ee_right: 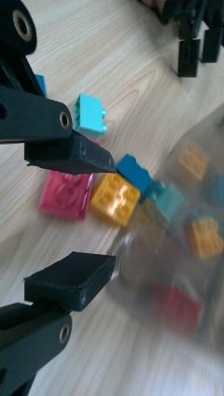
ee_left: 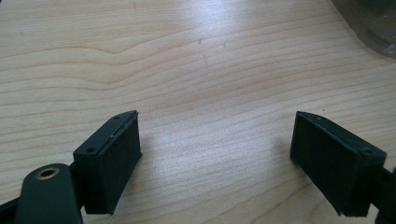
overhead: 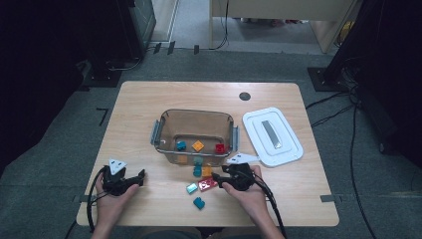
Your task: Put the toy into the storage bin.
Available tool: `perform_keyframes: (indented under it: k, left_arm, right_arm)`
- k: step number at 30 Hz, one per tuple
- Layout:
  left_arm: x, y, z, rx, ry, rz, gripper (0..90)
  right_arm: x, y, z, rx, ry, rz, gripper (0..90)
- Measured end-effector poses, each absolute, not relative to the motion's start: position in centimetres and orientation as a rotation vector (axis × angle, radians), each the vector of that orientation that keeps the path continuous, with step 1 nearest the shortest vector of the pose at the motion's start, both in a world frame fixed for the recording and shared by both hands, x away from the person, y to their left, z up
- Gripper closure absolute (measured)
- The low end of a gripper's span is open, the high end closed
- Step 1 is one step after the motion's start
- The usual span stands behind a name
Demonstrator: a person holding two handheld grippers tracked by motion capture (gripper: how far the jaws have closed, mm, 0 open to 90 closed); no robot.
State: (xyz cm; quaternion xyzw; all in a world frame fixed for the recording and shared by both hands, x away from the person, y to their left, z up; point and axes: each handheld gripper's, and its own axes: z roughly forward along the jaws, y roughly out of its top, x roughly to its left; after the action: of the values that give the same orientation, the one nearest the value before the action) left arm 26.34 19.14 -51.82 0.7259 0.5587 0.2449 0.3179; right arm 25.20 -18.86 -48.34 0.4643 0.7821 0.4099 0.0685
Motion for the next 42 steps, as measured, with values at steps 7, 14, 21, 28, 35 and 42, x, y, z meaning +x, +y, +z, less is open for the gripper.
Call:
perform_keyframes:
  k: [7,14,21,28,35,42]
  left_arm:
    - [26.3,19.1,-51.8,1.910,1.470,0.644,16.0]
    - [26.3,19.1,-51.8,1.910,1.470,0.644,15.9]
    - [26.3,19.1,-51.8,1.910,1.470,0.644,16.0]
    - [26.3,19.1,-51.8,1.910,1.470,0.644,16.0]
    - [26.3,19.1,-51.8,1.910,1.470,0.644,15.9]
    - [26.3,19.1,-51.8,1.910,1.470,0.644,16.0]
  right_arm:
    - [26.0,-16.5,-49.8,1.427,2.344,1.229,46.8]
    - [25.6,-14.7,-50.3,1.480,2.254,1.183,37.9]
    - [24.9,-13.0,-51.2,1.522,2.136,1.066,35.8]
    - [24.5,-12.7,-51.6,1.481,2.110,1.037,56.0]
    - [24.6,-14.2,-51.2,1.476,2.121,1.061,60.1]
    - [24.3,-16.4,-50.0,1.443,2.149,1.079,60.2]
